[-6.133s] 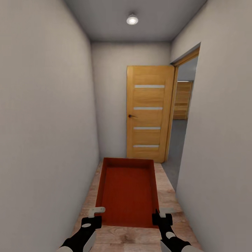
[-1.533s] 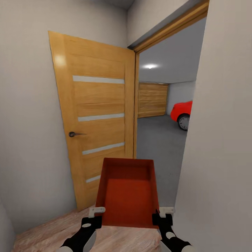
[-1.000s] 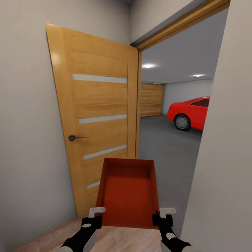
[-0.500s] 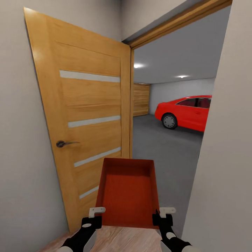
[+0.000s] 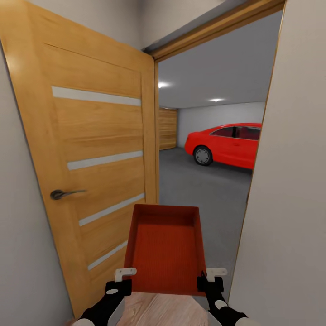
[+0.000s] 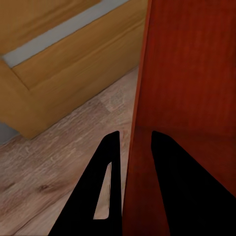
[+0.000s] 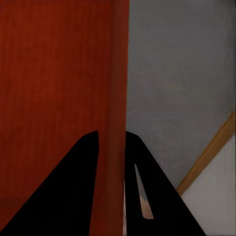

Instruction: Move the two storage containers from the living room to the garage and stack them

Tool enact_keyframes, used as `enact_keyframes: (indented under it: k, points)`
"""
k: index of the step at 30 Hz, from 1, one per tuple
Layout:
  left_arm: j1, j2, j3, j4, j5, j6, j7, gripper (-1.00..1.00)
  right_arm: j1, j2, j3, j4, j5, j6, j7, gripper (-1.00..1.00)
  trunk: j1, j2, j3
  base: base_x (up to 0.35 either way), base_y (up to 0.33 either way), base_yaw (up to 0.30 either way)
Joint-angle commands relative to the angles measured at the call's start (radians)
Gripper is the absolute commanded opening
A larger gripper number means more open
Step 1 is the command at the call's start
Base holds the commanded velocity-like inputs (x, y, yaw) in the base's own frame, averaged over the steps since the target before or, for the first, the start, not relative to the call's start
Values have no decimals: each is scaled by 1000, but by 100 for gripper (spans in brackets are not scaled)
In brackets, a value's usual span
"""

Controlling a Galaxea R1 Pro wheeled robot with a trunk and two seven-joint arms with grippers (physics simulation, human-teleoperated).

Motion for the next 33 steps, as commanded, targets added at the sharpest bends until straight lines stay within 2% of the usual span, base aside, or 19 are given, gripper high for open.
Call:
enact_keyframes:
  k: [1, 10, 14, 24, 33]
  points:
    - [0, 0, -14, 2, 25, 3, 1, -100, -1, 1, -3, -45, 17, -5, -3, -100, 0, -1, -2, 2, 2, -246]
    - [0, 0, -13, 2, 24, 3, 1, -100, -1, 1, -3, -45, 17, -5, -3, -100, 0, -1, -2, 30, 25, -246]
    - [0, 0, -14, 2, 25, 3, 1, -100, -1, 1, -3, -45, 17, -5, -3, -100, 0, -1, -2, 206, 188, -193]
    - [0, 0, -15, 2, 25, 3, 1, -100, -1, 1, -3, -45, 17, -5, -3, -100, 0, -1, -2, 237, 219, -26]
    - [0, 0, -15, 2, 25, 3, 1, -100, -1, 2, -3, -45, 16, -6, -4, -100, 0, -1, -2, 239, 221, -242]
